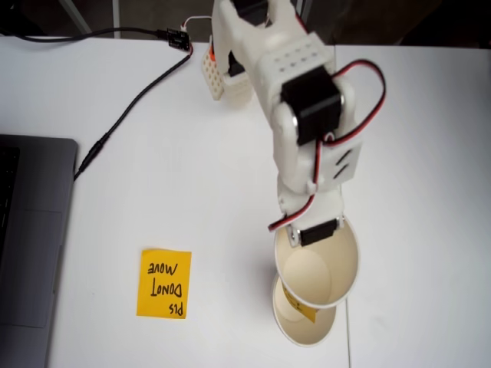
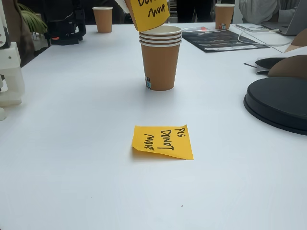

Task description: Pickup cup and make a pile of cup.

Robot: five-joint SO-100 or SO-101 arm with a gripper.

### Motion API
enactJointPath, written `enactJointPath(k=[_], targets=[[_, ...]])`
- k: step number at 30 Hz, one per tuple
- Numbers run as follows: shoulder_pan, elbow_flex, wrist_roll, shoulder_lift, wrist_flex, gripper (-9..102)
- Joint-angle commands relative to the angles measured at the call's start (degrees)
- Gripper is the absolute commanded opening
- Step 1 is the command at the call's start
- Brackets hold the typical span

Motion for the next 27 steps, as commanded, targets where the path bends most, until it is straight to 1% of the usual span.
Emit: enactJointPath(k=[1, 5, 12, 27], targets=[[-0.44, -4.66, 0.44, 1.05, 0.97, -7], [-0.44, -5.19, 0.44, 1.58, 0.79, -7], [-0.44, -13.27, 0.44, 0.97, 0.79, -7], [-0.44, -13.89, 0.44, -2.90, 0.88, -7]])
